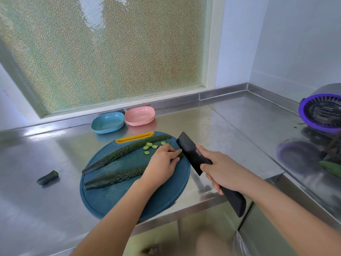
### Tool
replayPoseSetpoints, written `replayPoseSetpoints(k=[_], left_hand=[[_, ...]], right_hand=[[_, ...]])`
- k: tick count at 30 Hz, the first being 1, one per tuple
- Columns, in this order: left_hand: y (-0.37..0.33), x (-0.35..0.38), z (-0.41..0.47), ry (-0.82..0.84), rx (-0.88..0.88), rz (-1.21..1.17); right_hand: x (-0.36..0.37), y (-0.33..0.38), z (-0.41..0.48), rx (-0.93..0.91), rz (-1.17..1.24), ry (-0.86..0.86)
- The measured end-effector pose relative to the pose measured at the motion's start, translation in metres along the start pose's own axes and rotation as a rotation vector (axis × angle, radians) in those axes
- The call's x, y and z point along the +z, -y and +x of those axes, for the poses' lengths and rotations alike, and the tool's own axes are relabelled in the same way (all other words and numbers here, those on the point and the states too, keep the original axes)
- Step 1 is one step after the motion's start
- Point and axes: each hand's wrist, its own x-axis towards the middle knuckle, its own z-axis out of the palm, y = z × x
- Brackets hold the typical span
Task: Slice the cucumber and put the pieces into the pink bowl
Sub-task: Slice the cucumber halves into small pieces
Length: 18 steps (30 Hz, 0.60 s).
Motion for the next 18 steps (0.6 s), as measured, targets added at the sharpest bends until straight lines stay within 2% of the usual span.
replayPoseSetpoints(k=[7,12,18], left_hand=[[0.001,0.001,0.001,-0.005,0.021,0.002],[0.000,0.000,-0.001,-0.025,0.005,-0.020],[-0.002,0.000,-0.003,-0.053,-0.008,-0.047]], right_hand=[[0.004,0.003,0.005,0.026,-0.040,0.032],[0.023,0.002,0.004,0.017,-0.131,-0.034],[0.017,-0.004,0.007,0.022,-0.053,-0.037]])
